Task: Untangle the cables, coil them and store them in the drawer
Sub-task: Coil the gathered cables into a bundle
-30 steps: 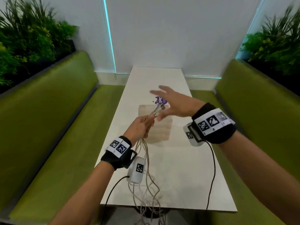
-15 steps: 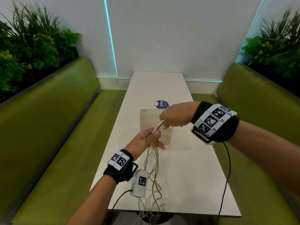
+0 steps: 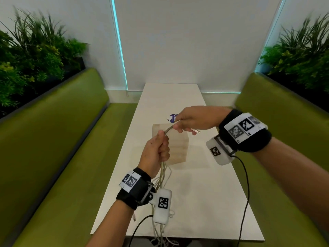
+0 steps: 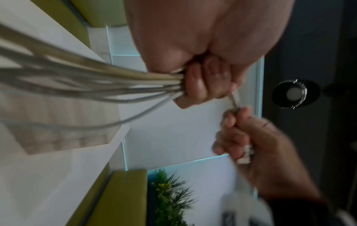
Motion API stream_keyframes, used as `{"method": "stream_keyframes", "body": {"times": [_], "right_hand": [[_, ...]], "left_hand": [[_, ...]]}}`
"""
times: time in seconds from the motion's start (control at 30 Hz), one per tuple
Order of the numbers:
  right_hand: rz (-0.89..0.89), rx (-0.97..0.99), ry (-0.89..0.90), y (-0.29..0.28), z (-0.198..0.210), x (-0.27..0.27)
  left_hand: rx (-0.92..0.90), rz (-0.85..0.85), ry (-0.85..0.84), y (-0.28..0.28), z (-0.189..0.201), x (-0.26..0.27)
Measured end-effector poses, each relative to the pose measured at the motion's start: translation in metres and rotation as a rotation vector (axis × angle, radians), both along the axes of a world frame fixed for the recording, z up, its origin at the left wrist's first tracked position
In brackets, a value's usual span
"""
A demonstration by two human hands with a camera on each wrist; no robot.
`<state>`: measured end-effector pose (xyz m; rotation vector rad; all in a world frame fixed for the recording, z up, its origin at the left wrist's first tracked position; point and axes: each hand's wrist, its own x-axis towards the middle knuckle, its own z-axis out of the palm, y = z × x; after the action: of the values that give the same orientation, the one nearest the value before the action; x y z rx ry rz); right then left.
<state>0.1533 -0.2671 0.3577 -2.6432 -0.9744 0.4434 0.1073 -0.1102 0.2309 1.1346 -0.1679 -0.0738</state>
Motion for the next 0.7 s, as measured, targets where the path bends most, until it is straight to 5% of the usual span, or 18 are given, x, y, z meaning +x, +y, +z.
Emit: {"method": "stream_keyframes", "body": {"times": [0.23,0.7], "right_hand": [[-0.220,0.249,-0.061,0.038,-0.082,-0.036],[-0.262,0.298,0.127,0.045,-0.106,-0.041]], "left_hand": [[-0.040,0.266,-0.016,0.001,0.005,0.014],[-0.130,0.124,0.068,0.004,0.004,0.009]]}}
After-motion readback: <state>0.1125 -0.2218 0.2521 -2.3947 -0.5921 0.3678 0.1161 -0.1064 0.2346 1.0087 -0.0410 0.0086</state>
